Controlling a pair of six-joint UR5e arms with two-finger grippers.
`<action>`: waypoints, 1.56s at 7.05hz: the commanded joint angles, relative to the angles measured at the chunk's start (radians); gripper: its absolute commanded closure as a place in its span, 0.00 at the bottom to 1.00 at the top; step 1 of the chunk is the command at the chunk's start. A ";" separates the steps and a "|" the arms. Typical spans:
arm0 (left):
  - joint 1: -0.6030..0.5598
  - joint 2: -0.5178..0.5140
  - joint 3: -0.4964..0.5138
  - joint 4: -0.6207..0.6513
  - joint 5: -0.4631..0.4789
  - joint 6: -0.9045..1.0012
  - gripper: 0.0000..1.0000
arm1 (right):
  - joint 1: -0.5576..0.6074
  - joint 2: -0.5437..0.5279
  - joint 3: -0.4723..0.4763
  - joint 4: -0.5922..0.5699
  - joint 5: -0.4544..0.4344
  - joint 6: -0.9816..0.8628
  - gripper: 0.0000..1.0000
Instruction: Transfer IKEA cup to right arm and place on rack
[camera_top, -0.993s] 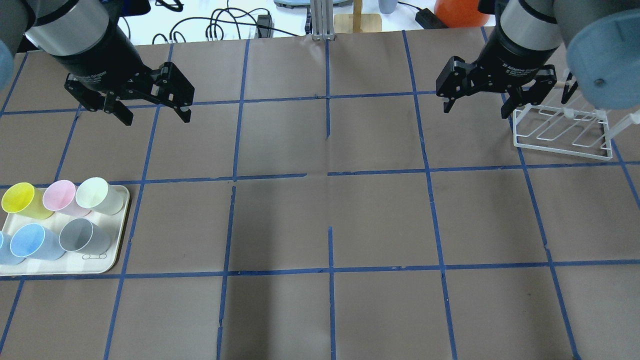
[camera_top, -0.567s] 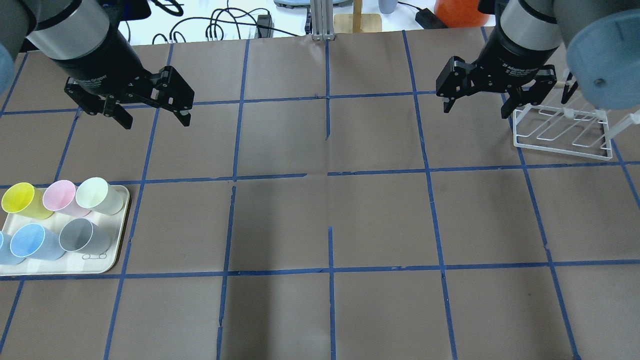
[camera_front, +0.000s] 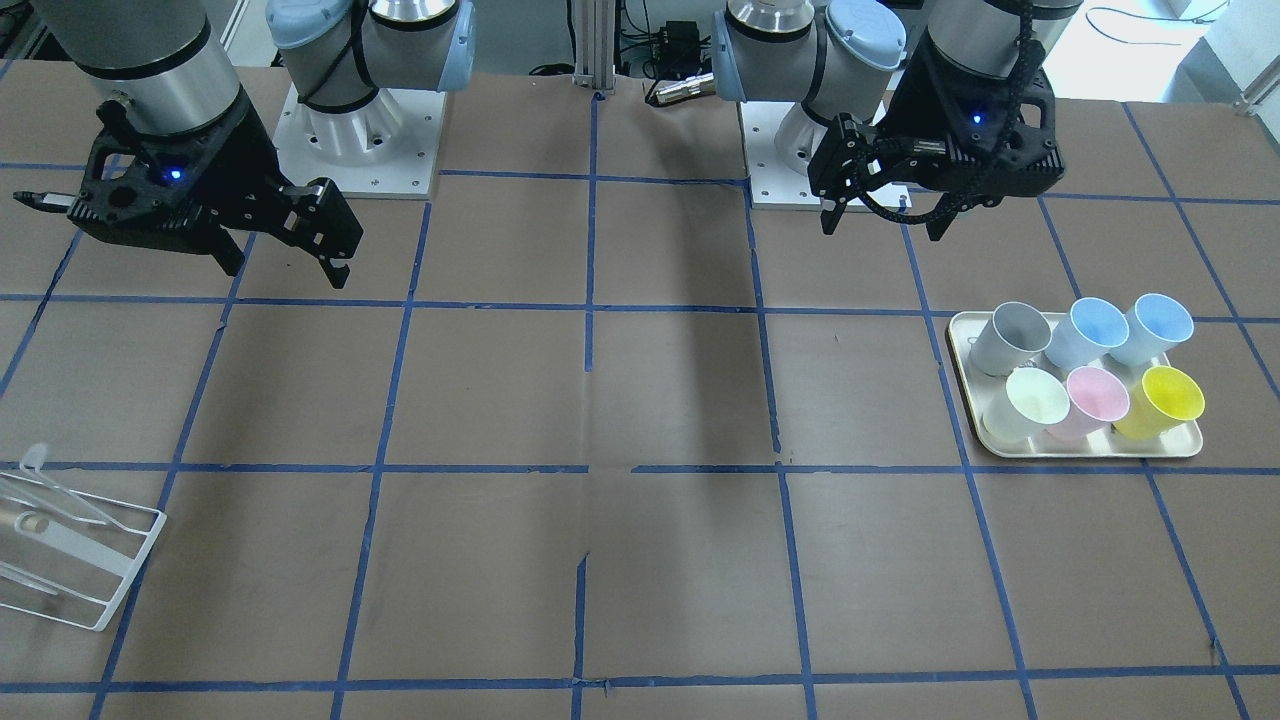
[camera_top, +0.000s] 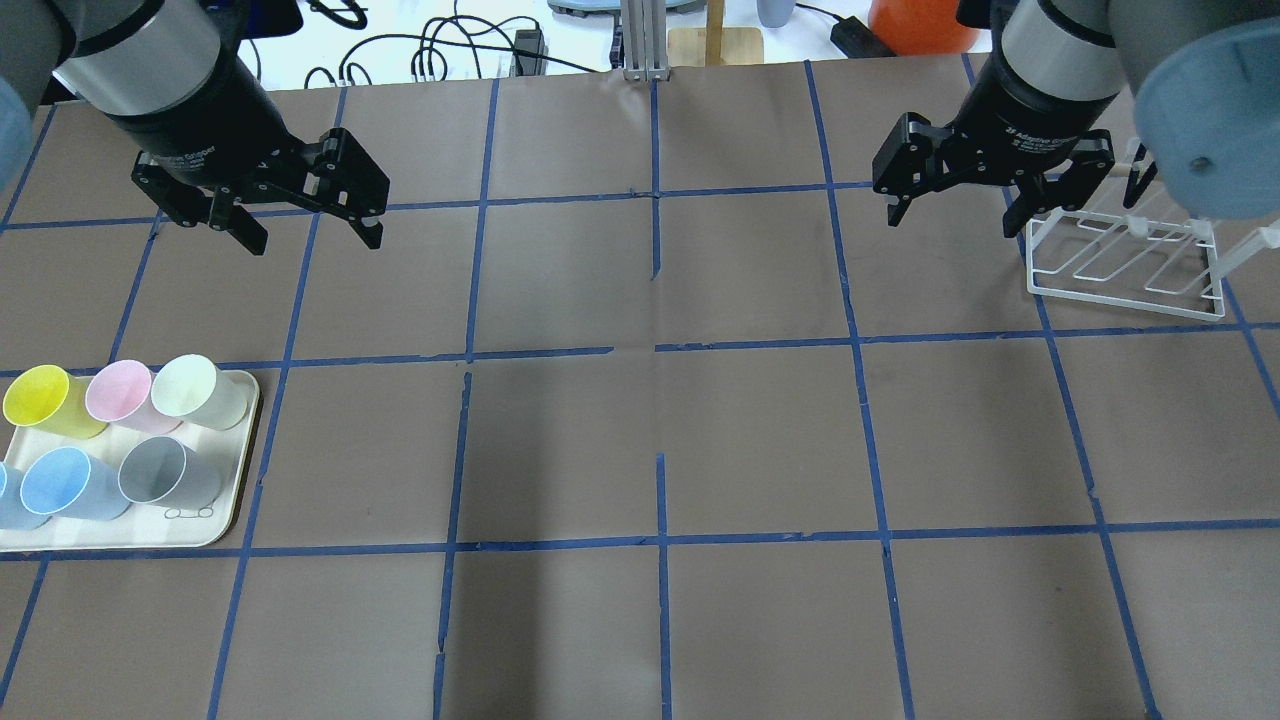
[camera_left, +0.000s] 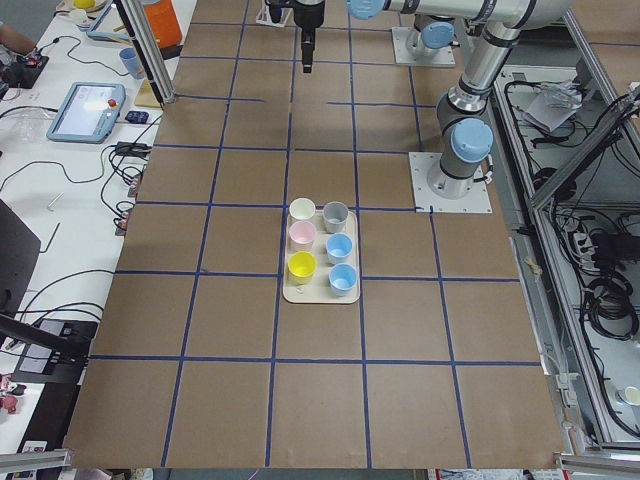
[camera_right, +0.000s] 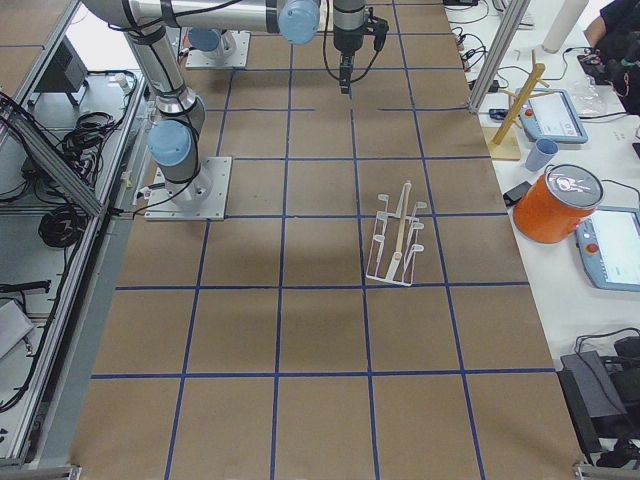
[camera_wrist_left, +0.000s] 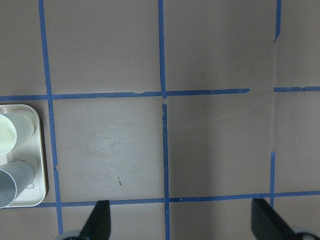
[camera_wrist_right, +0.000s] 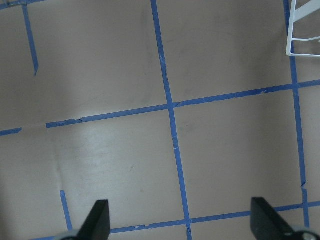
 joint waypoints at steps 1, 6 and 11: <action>-0.001 0.006 -0.004 -0.001 0.003 0.000 0.00 | 0.000 0.000 0.000 0.001 0.000 0.000 0.00; 0.047 0.007 -0.005 -0.015 0.037 0.041 0.00 | 0.000 0.000 0.000 -0.001 0.002 -0.002 0.00; 0.565 -0.014 -0.010 -0.041 0.048 0.580 0.00 | 0.000 0.000 0.003 -0.001 0.002 -0.002 0.00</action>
